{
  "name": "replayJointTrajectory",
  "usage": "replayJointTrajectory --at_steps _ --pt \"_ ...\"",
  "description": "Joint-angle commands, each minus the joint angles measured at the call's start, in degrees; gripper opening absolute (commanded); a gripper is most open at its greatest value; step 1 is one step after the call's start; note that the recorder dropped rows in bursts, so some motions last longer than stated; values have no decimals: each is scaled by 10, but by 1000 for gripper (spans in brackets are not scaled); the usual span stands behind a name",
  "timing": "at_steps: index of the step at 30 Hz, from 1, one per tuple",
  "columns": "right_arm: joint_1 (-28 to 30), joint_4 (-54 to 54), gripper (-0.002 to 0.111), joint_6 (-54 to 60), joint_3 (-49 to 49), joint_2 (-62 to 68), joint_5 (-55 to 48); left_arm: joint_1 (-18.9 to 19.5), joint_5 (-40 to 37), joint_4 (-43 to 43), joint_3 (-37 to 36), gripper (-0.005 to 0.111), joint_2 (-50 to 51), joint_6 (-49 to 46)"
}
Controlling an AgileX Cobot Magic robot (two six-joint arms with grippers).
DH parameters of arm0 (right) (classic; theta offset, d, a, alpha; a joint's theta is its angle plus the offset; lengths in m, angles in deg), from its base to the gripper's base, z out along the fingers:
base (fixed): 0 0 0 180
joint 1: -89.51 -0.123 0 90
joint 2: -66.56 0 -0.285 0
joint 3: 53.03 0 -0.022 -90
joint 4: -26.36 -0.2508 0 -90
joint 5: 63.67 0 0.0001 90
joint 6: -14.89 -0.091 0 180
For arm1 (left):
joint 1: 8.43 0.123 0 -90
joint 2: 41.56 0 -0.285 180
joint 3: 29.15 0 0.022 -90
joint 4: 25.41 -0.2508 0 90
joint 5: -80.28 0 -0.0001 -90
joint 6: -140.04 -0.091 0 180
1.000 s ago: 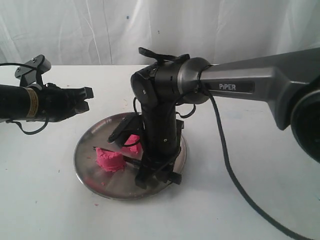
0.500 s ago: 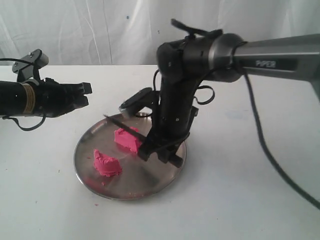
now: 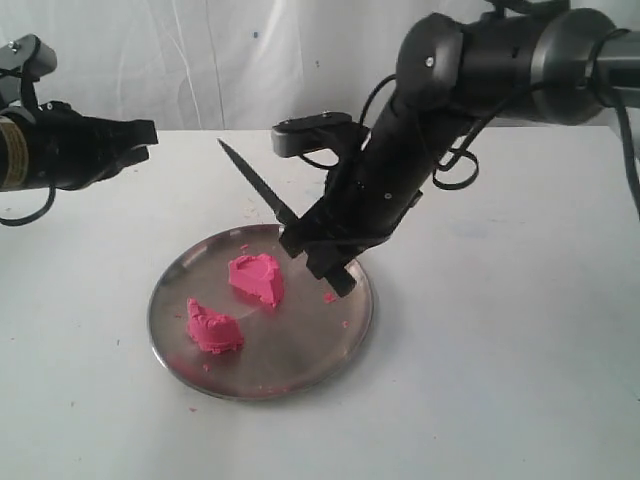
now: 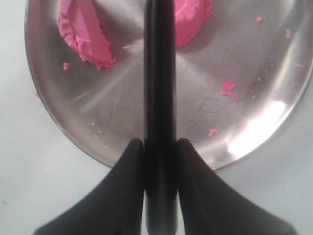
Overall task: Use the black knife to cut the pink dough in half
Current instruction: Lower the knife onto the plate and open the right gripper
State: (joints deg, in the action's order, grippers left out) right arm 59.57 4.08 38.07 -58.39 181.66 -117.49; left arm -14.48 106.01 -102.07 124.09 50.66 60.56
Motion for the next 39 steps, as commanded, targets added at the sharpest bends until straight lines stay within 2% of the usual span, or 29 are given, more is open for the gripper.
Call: replayJointTrajectory --at_steps 1,6,14,24,34,39 --pt "60 -159 0 86 49 -8 30 2 -21 -35 -4 0 -54 -1" --pt "100 -320 0 183 103 -8 34 1 -80 -35 -41 0 -111 -1" --pt "105 -408 0 215 120 36 9 1 -168 -35 -119 0 -211 -3" --pt "105 -406 0 173 120 96 32 1 -177 -35 -168 0 -305 -1" --pt "105 -395 0 140 120 124 40 1 -179 -34 -191 0 -331 0" --pt "105 -394 10 126 120 127 49 1 -179 -34 -191 0 -331 0"
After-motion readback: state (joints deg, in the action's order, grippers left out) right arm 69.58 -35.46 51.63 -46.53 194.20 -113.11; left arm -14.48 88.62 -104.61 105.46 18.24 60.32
